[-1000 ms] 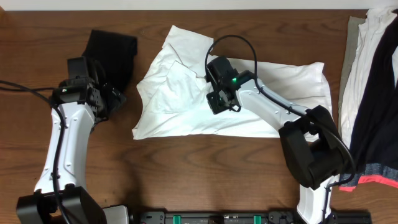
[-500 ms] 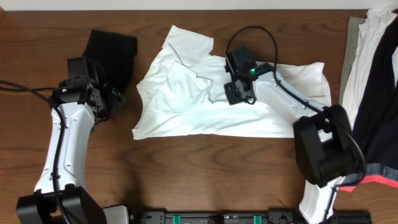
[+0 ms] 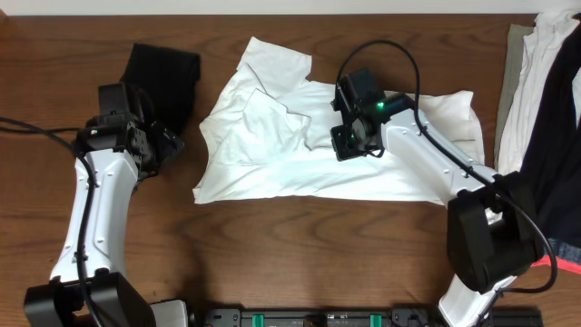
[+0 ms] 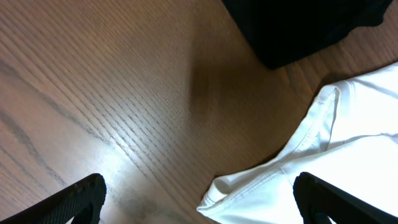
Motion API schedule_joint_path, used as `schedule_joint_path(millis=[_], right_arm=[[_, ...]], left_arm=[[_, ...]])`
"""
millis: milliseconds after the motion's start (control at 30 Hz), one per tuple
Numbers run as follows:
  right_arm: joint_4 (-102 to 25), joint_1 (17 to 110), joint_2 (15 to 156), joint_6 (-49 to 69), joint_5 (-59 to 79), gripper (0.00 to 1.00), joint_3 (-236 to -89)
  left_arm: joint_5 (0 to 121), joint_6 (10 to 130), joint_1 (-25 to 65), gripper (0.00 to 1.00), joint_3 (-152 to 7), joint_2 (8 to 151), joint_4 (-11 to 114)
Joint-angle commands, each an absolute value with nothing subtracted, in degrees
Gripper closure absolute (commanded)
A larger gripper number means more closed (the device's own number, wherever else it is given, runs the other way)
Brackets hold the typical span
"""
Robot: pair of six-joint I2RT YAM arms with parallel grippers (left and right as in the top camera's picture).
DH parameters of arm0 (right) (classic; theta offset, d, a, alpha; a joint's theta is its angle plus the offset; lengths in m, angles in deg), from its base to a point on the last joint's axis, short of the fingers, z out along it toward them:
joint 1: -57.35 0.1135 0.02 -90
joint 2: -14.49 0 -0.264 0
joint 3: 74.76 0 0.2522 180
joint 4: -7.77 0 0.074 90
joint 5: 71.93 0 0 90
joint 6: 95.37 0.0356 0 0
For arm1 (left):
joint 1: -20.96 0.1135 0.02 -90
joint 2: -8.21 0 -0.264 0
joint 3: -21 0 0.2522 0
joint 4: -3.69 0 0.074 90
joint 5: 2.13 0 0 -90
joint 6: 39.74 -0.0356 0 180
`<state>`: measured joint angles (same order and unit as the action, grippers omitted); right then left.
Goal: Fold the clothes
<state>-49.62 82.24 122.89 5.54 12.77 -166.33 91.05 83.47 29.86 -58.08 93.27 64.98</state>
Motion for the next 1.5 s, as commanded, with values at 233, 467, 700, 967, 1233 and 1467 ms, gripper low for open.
schedule_joint_path(millis=[233,467,700,967,1233,1467], right_arm=[[-40.9,82.1,125.1,9.4,11.6,0.99,-160.4],[-37.8,82.1,125.5,9.4,15.3,0.99,-159.0],[-33.1,82.0,126.6,9.4,19.6,0.99,-157.6],[-27.2,81.1,126.8,6.6,19.3,0.99,-159.1],[-28.5,80.7,121.3,6.7,14.4,0.98,-160.2],[-33.1,82.8,120.8,6.8,3.1,0.99,-159.7]], left_arm=[[91.4,83.6,30.1,0.02,-58.2,93.3,65.1],[91.4,83.6,30.1,0.02,-58.2,93.3,65.1],[91.4,83.6,30.1,0.02,-58.2,93.3,65.1],[91.4,83.6,30.1,0.02,-58.2,93.3,65.1],[91.4,83.6,30.1,0.02,-58.2,93.3,65.1],[91.4,83.6,30.1,0.02,-58.2,93.3,65.1]])
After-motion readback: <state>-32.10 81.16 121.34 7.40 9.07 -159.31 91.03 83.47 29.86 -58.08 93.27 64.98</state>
